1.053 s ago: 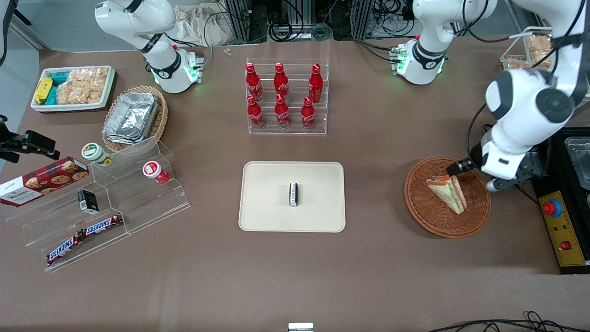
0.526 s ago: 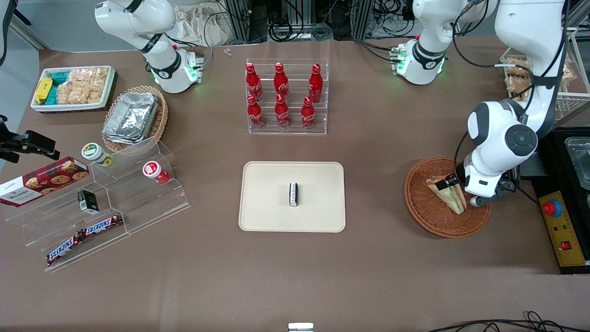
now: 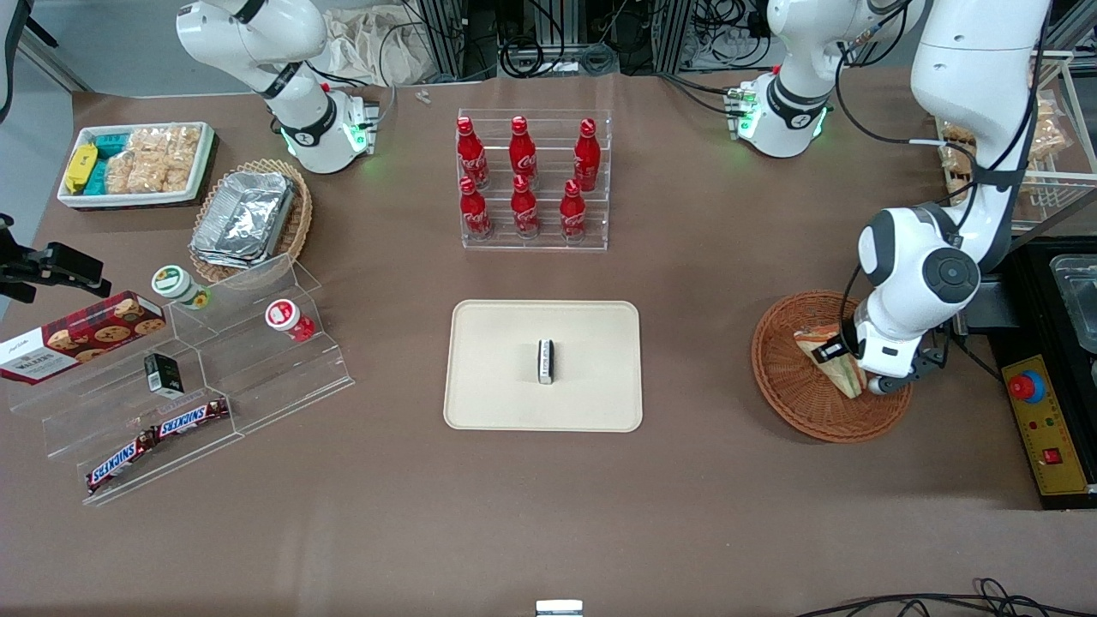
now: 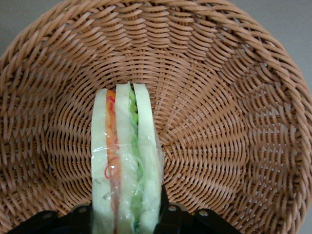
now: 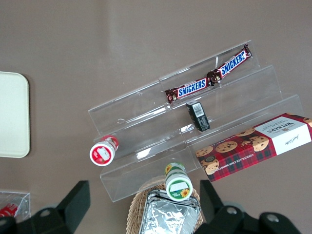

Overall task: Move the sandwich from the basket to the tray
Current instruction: 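Lift the sandwich out of the basket with the left gripper, then carry the sandwich over the cream tray with the left gripper, then lower the sandwich onto the tray beside the black item and release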

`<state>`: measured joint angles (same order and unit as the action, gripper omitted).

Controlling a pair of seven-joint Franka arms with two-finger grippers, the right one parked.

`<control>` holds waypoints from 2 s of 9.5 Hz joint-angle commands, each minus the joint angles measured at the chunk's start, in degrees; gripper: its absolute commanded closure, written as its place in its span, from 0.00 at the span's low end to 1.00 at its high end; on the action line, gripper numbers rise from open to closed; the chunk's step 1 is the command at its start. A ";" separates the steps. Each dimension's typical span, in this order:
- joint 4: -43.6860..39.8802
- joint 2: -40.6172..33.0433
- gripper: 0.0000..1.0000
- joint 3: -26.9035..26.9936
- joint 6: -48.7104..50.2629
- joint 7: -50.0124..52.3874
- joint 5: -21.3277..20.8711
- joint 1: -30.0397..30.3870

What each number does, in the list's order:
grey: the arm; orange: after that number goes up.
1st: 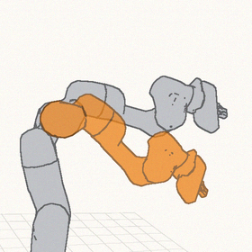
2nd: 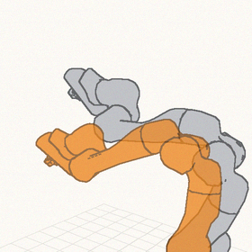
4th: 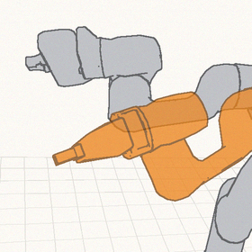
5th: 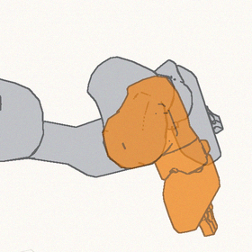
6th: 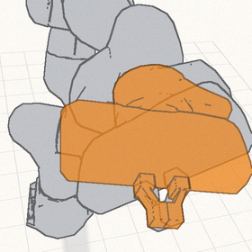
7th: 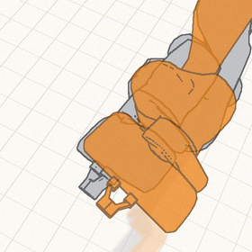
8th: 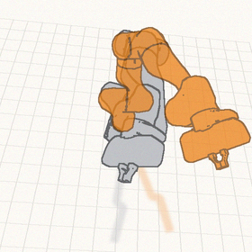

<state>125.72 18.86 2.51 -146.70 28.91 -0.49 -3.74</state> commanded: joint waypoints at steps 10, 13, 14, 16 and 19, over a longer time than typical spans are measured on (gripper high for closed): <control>-11.36 -15.98 1.00 -23.39 30.95 -7.38 3.73 -1.27; -13.65 -5.62 1.00 -31.14 23.33 -5.71 2.87 -1.96; -14.26 -2.19 1.00 -31.16 20.17 -3.79 1.82 -4.15; -17.33 5.36 1.00 -31.16 15.41 -0.19 -2.48 -5.74; -20.50 13.55 1.00 -31.16 11.89 4.48 -9.69 -6.63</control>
<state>108.43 28.84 -28.64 -134.08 30.89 -7.56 -9.75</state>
